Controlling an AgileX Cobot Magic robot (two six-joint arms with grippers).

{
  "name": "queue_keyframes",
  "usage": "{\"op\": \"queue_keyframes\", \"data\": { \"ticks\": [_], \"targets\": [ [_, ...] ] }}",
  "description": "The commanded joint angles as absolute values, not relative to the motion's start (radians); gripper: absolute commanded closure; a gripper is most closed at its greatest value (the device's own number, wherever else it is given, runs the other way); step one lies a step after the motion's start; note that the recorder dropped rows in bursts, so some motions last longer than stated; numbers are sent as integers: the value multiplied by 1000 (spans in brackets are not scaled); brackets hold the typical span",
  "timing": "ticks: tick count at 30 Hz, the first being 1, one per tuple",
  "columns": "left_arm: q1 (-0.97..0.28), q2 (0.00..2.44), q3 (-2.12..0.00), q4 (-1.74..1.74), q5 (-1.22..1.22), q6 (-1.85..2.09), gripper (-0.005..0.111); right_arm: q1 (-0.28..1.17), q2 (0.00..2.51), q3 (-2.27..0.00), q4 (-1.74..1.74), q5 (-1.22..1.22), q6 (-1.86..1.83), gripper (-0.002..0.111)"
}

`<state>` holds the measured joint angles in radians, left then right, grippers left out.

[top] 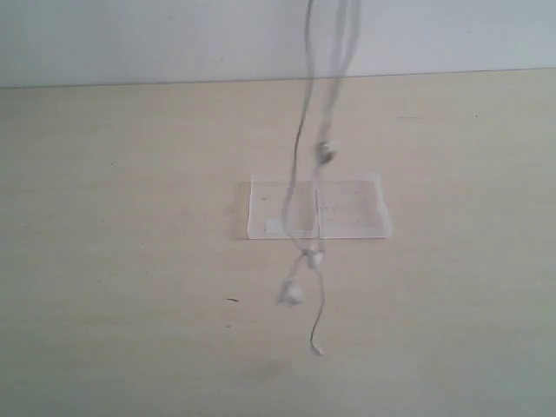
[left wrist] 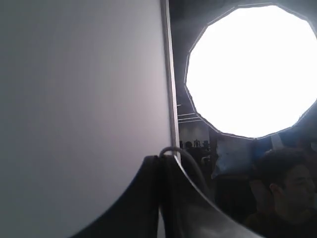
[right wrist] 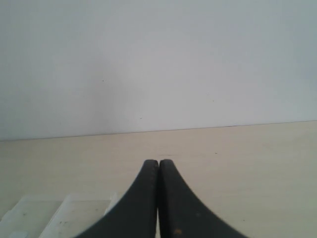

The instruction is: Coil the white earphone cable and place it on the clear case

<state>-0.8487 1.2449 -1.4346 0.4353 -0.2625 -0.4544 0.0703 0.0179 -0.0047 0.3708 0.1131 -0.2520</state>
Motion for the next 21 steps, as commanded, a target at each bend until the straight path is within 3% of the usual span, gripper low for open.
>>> {"op": "queue_keyframes", "data": {
  "ticks": [1, 7, 13, 21],
  "targets": [
    [-845, 1261, -1429, 549, -268, -581, 107, 64, 11, 0, 369, 110, -260, 108],
    [-845, 1288, -1315, 652, -451, -681, 107, 64, 11, 0, 369, 110, -260, 108],
    [-830, 1321, -1230, 659, -487, -685, 107, 64, 11, 0, 369, 110, -260, 108],
    [-722, 1378, -1178, 607, -618, -687, 107, 64, 11, 0, 369, 110, -260, 108]
  ]
}}
